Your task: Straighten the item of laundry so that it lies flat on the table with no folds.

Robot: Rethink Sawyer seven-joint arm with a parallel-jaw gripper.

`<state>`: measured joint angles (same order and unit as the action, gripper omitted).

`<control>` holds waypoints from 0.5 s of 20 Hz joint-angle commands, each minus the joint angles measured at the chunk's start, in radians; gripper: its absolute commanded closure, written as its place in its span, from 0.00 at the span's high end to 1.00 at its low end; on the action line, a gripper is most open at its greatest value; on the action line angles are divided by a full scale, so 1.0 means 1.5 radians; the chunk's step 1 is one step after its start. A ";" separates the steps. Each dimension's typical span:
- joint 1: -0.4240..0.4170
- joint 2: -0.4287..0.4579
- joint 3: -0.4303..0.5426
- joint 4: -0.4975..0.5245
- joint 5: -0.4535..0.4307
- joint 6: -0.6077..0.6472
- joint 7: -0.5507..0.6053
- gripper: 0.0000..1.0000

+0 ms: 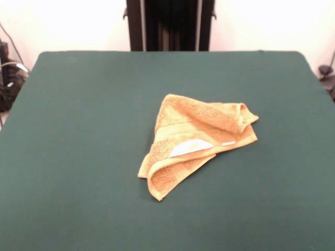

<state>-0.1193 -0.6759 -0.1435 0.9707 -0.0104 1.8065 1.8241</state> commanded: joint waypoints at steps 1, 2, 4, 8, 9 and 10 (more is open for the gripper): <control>-0.012 -0.034 0.028 0.052 -0.030 0.063 -0.008 0.00; -0.013 -0.024 0.034 0.040 -0.036 0.066 -0.009 0.00; -0.015 -0.022 0.040 0.062 -0.024 0.041 0.001 0.00; -0.011 -0.019 0.044 0.098 -0.017 -0.008 0.018 0.00; -0.011 -0.017 0.046 0.108 -0.013 -0.023 0.022 0.00; -0.010 -0.016 0.048 0.117 -0.010 -0.036 0.024 0.00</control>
<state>-0.1455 -0.7626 -0.1452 0.9697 -0.0174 1.8235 1.8241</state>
